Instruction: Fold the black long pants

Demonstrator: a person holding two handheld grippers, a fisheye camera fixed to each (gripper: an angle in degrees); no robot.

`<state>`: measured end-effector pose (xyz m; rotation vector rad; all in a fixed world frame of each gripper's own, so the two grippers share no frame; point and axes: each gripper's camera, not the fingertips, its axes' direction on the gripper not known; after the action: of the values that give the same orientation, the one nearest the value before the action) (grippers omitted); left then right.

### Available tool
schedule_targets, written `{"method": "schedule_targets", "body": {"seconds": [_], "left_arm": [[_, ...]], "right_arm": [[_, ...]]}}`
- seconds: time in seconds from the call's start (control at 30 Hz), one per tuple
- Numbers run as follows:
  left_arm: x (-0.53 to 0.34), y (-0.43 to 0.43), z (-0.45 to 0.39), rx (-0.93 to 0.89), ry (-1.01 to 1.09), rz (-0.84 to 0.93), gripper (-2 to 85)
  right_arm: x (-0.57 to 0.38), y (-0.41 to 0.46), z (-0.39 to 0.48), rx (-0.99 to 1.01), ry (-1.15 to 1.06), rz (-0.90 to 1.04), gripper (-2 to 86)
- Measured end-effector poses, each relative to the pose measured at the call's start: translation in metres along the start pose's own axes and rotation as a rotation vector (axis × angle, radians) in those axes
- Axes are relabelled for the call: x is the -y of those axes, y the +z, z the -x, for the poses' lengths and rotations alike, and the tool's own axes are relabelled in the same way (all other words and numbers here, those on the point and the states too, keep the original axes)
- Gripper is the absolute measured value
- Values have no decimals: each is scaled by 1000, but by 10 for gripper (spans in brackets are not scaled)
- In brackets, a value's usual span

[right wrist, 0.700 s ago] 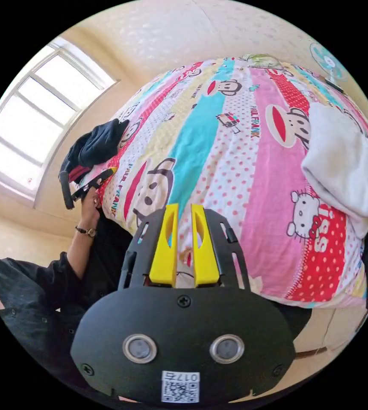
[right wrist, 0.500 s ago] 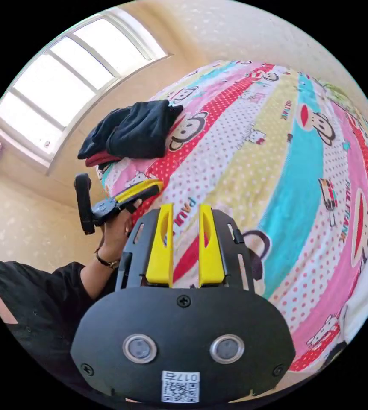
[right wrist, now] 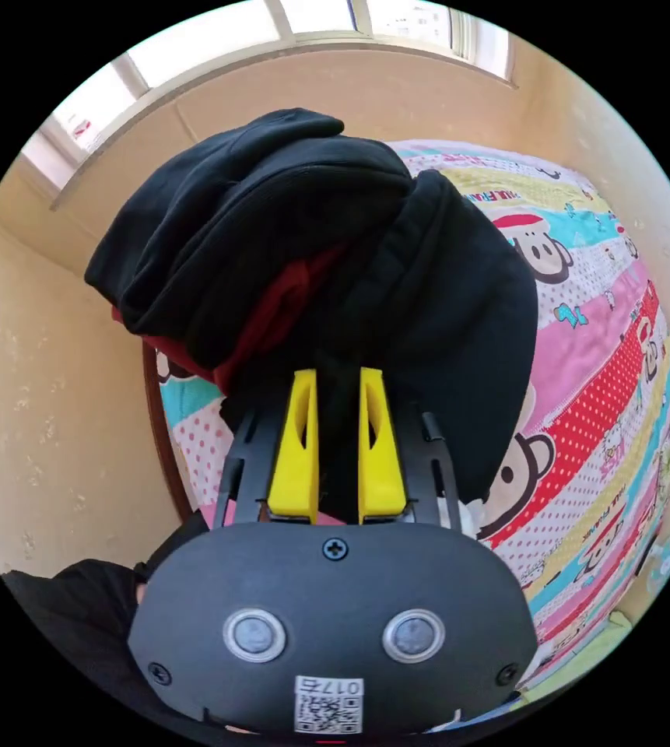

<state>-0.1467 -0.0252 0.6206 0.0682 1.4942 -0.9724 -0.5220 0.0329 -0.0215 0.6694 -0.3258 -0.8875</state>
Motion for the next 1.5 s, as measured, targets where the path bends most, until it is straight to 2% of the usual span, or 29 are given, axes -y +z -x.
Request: {"method": "schedule_targets", "body": {"seconds": [0.07,0.17,0.2,0.3,0.37,0.43,0.53,0.6,0.67,0.8,0.93,1.03,1.1,1.17,1.2,1.3,1.37,1.5], "left_arm": [[2,-5,2,-32,-4,-2,58],[4,-14,7,-85,-21,-12,68],[5,-19,9,-110,-30,-21,72],[5,-35,16,-174,-54,-62,95],[3,-50,19,-181,-62,-116,102],[0,-64,22,-189,-69,-171,105],[-5,-82,26,-246,-68,-225,114],[-7,-90,24,-310,-40,-238,122],[-6,-91,20,-345,-17,-222,125],[-1,-85,4,-422,39,-160,131],[0,-84,-15,-463,104,-115,135],[-4,-88,-25,-457,133,-124,135],[-3,-89,-28,-476,140,-120,135],[2,-89,-27,-504,143,-110,138],[6,-90,-25,-525,140,-108,144],[11,-96,-10,-548,29,-129,189],[10,-107,1,-573,-24,-185,206],[20,-121,4,-671,-6,-183,214]], "right_arm": [[-39,-33,16,-287,-78,-51,50],[-120,-68,8,-675,-73,-117,43],[-138,-76,1,-701,-50,-126,42],[-241,-116,-56,-598,189,-125,41],[-339,-135,-94,-452,421,-95,42],[-413,-133,-96,-387,534,-49,43],[-507,-104,-65,-265,589,75,47],[-550,-91,-50,-190,628,76,55],[-586,-97,-59,-114,758,45,68],[-577,-145,-81,-151,774,-19,75],[-536,-180,-103,-292,686,-232,87],[-512,-174,-135,-197,674,-358,102],[-493,-140,-167,-84,666,-337,111],[-460,-74,-203,92,656,-106,109],[-455,-69,-202,121,645,-113,105],[-433,-85,-145,-16,511,-215,69],[-419,-99,-93,25,360,-302,59],[-396,-71,-54,62,138,-244,59]]}}
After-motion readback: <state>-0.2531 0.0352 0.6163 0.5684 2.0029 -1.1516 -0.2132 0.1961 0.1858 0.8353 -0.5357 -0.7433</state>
